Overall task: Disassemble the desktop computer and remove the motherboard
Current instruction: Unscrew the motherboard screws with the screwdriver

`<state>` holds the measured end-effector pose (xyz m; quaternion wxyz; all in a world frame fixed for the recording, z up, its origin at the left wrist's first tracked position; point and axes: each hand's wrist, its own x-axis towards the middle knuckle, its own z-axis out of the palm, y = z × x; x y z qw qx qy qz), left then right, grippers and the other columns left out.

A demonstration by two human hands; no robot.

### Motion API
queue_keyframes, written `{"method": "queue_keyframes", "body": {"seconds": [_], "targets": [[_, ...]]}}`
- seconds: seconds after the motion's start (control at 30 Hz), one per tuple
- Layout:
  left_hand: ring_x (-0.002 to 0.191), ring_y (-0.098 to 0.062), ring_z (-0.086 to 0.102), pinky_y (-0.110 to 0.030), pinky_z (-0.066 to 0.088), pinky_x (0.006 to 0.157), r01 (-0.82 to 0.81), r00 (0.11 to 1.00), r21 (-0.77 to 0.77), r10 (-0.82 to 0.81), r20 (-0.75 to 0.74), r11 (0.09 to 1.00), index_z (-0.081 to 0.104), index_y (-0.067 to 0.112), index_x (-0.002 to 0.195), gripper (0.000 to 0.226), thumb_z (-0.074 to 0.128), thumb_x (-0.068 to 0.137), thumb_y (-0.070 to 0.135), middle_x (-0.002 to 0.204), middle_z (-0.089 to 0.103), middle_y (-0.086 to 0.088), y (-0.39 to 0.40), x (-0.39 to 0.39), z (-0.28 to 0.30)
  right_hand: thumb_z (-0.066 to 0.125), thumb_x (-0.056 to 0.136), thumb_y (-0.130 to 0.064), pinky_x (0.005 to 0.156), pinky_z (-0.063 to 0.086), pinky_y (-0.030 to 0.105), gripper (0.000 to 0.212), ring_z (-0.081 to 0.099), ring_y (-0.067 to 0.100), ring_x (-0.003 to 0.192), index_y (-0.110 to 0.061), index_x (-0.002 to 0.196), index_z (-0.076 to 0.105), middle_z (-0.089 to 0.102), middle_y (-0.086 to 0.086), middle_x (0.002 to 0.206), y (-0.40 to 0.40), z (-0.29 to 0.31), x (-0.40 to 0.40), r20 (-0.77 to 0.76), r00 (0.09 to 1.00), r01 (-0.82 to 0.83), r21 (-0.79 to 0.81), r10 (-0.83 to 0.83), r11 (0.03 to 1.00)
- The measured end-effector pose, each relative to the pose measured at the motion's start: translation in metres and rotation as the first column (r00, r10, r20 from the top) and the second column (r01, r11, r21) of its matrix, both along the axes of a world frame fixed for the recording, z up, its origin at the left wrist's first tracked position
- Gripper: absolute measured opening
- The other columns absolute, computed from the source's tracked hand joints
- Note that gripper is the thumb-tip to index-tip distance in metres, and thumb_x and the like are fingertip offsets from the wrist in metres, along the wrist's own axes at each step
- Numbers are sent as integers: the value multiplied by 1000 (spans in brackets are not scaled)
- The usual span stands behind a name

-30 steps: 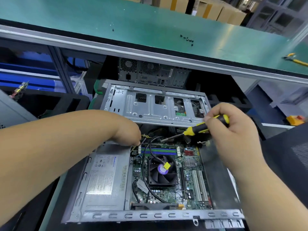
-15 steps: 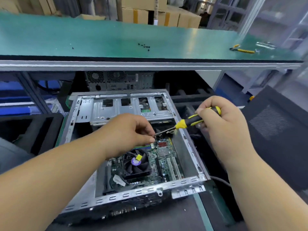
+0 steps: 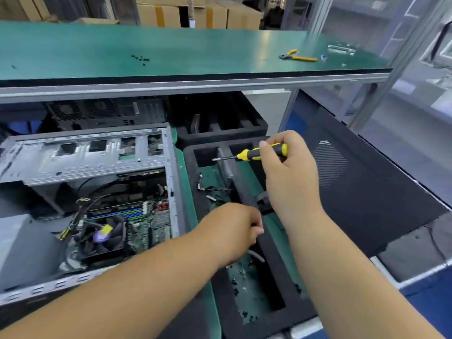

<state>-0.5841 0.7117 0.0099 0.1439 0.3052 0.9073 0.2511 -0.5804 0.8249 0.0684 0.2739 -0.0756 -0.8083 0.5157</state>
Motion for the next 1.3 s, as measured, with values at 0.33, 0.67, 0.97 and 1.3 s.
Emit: {"method": "queue_keyframes", "body": {"seconds": [0.33,0.67,0.97,1.3], "targets": [[106,-8,58,-23,45,88,-28,999,-146,31,13,989,61,39,116,28,61,88,39,116,61,16,0,-11,-3,55,95,-28,41,30,10,13,43,0,46,-25,82,52,63,-22,68,15,-17,-15,45,978,-203,-46,205,978],[77,4,51,-20,41,71,-262,953,55,267,-140,964,69,35,104,17,62,89,32,84,55,21,-108,-31,43,57,94,-29,42,31,9,13,46,1,46,-30,81,60,66,-18,69,-68,-11,-35,30,919,-391,-26,392,920],[98,-11,57,-28,46,86,-447,892,-110,434,-127,888,63,35,101,13,58,90,31,105,61,12,-244,-48,40,60,92,-37,41,31,9,12,42,2,48,-34,81,60,49,-15,55,-152,-16,-45,145,887,-444,12,438,896],[122,-12,48,-23,33,96,-324,895,-471,427,129,821,58,27,130,34,45,98,29,137,52,10,-345,-88,33,61,88,-19,37,32,15,22,43,3,43,-41,86,62,60,-11,67,-202,-33,-60,312,851,-459,50,423,887]]}}
